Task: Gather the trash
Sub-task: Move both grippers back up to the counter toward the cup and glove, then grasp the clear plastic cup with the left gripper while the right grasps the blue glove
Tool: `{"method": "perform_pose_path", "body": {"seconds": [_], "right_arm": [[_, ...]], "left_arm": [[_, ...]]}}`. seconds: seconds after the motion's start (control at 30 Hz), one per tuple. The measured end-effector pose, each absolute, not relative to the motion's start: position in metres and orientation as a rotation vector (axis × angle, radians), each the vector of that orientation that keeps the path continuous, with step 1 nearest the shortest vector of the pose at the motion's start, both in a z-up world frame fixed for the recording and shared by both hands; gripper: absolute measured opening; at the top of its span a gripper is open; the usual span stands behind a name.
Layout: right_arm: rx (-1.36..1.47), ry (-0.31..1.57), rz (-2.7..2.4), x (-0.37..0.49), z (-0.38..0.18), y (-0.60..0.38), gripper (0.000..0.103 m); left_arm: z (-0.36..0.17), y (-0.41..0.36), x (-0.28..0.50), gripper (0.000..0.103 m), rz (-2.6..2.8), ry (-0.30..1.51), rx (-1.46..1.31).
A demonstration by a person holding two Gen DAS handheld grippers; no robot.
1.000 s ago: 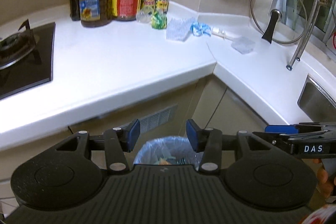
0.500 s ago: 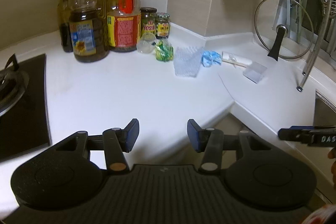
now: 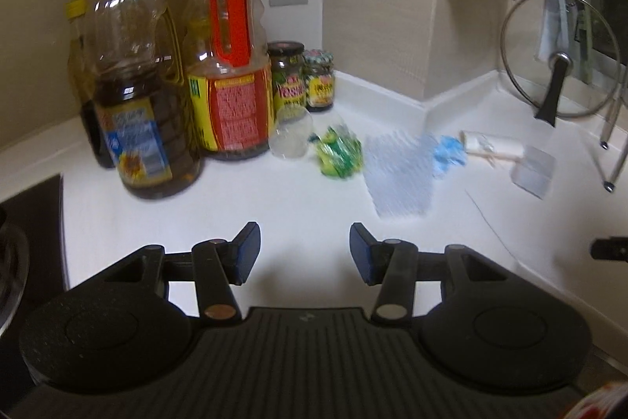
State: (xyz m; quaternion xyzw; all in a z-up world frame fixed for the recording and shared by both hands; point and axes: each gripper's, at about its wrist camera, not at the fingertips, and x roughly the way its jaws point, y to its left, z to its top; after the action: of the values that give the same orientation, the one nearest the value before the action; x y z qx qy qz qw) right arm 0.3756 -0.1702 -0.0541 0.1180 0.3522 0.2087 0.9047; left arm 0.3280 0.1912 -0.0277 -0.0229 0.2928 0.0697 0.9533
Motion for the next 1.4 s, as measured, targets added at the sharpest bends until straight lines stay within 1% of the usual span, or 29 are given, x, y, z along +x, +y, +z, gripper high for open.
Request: {"method": "perform_pose_path", "body": {"seconds": [0.33, 0.57, 0.77, 1.17, 1.4], "right_arm": [[0.262, 0.696, 0.351, 0.417, -0.053, -0.164, 0.064], [0.276, 0.675, 0.290, 0.443, -0.050, -0.166, 0.064], [0.270, 0.662, 0.279, 0.457, -0.052, -0.161, 0.064], [0.252, 0.598, 0.409, 0.500, -0.060, -0.122, 0.064], [0.353, 0.639, 0.429, 0.536, -0.080, -0.088, 0.064]], "left_arm": [[-0.031, 0.212, 0.415, 0.046, 0.133, 0.525, 0.001], [-0.050, 0.213, 0.473, 0.045, 0.136, 0.513, 0.071], [-0.070, 0.217, 0.512, 0.044, 0.145, 0.544, 0.139], [-0.094, 0.216, 0.543, 0.041, 0.165, 0.579, 0.199], [-0.095, 0.215, 0.540, 0.041, 0.173, 0.572, 0.196]]}}
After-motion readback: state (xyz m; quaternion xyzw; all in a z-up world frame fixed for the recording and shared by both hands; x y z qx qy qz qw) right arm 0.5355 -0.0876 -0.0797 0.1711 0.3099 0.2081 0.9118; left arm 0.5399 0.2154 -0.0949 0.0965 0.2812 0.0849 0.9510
